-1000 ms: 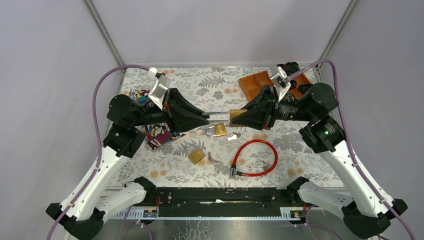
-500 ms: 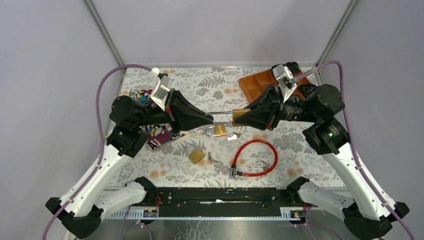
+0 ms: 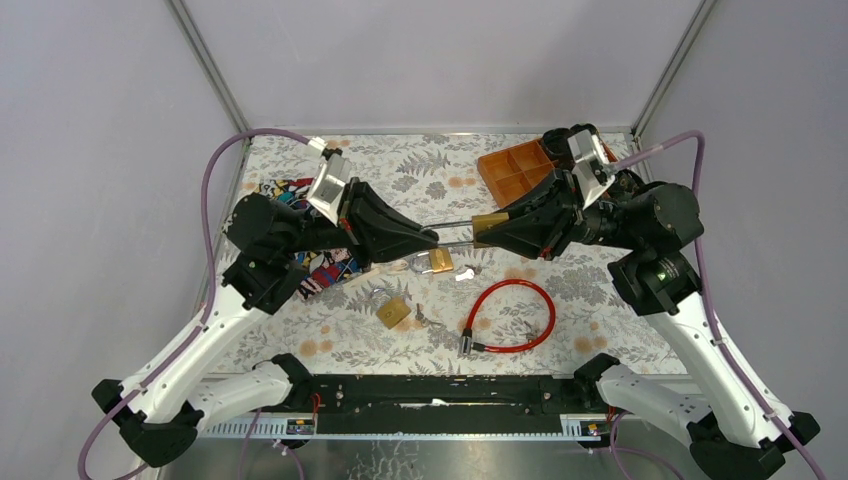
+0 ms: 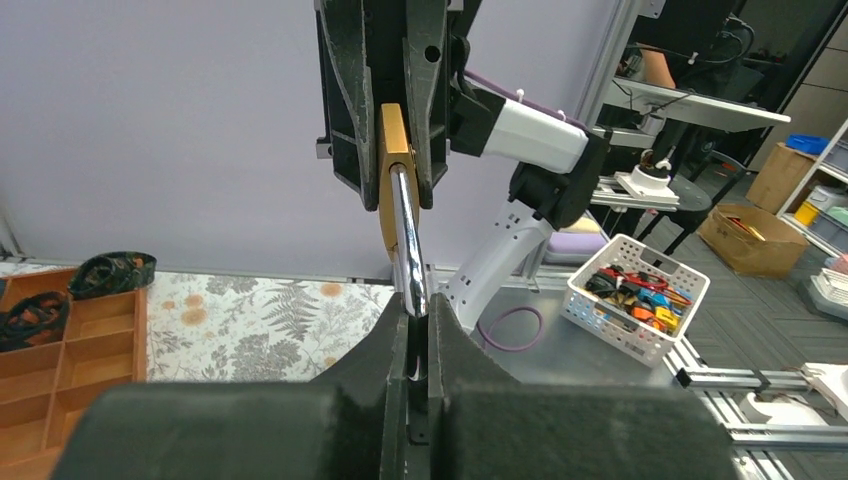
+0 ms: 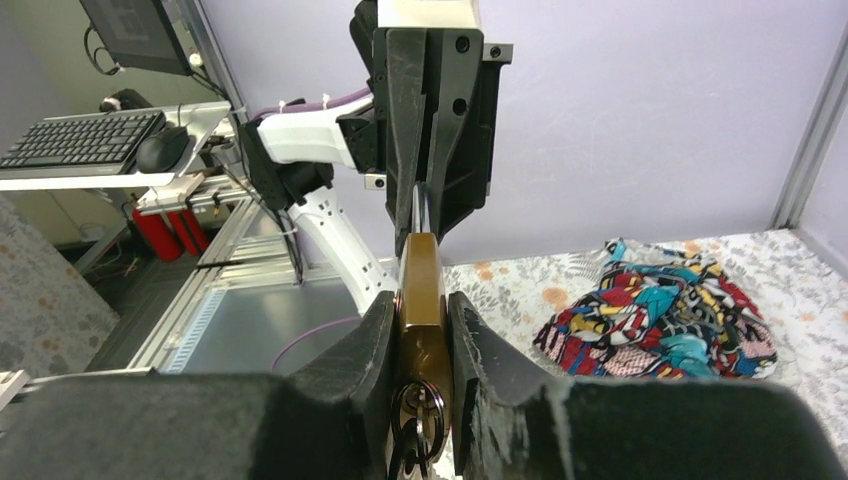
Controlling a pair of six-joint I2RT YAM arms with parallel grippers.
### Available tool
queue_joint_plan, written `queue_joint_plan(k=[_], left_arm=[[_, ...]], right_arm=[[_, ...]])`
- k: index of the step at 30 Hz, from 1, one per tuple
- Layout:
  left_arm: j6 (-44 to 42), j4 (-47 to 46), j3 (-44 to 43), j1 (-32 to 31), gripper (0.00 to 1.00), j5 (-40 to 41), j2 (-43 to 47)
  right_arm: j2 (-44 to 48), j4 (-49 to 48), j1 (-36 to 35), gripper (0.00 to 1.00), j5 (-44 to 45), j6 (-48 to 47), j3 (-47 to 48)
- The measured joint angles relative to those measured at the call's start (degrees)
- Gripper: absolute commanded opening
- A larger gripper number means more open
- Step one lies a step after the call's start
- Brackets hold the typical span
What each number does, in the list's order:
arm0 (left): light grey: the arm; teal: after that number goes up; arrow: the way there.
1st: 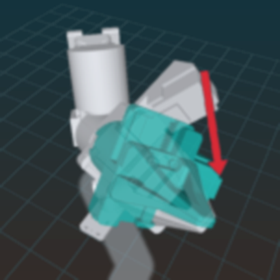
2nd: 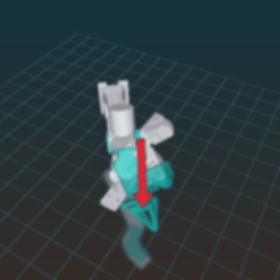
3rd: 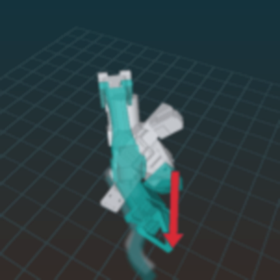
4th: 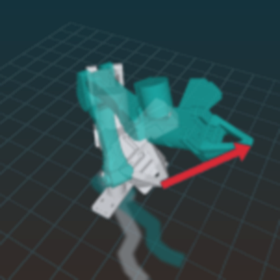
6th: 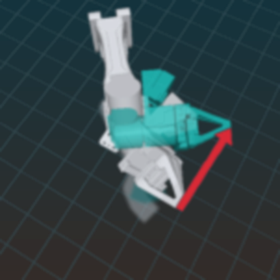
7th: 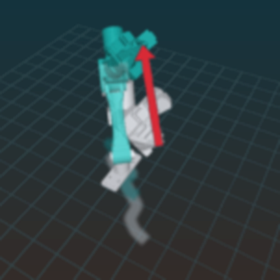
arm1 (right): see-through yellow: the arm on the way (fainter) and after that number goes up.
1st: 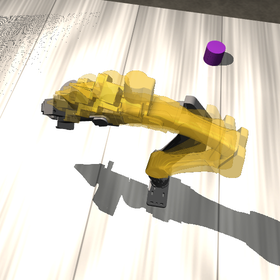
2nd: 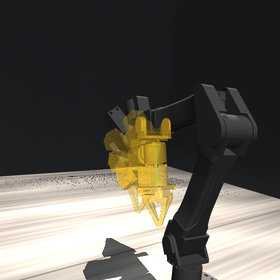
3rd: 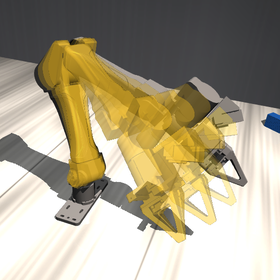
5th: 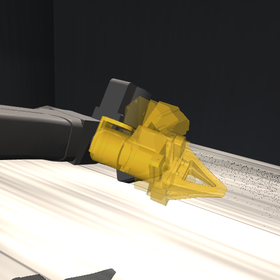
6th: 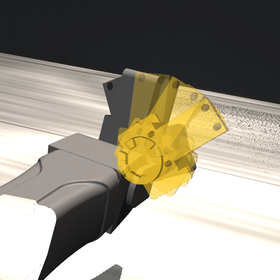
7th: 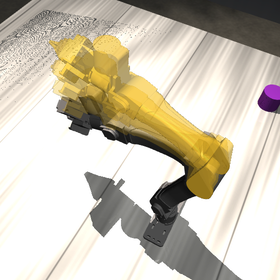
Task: Lock with the key
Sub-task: Lock the lock.
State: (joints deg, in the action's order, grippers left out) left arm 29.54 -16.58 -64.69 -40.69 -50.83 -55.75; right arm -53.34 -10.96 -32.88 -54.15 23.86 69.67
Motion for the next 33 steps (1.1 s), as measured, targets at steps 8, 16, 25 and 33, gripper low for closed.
queue_joint_plan(k=[8, 16, 25, 33], left_arm=[[-3.02, -1.81, -3.19, -3.15, 0.00, 2.91, -4.02], [-5.35, -3.28, -9.18, -4.07, 0.00, 6.40, -9.38], [-10.45, 0.15, -14.86, -5.84, 0.00, 10.01, -15.06], [-16.83, 11.67, -25.24, -3.56, 0.00, 8.79, -19.63]], right_arm=[[2.34, -7.32, 1.07, 0.00, 3.72, 1.07, -2.78], [2.71, -8.46, 1.07, 0.00, 10.93, -2.43, -0.76], [3.65, -12.35, 1.09, 0.00, 17.22, -6.38, -1.92], [3.54, -8.17, 7.58, 0.00, 13.92, -10.45, -0.63]])
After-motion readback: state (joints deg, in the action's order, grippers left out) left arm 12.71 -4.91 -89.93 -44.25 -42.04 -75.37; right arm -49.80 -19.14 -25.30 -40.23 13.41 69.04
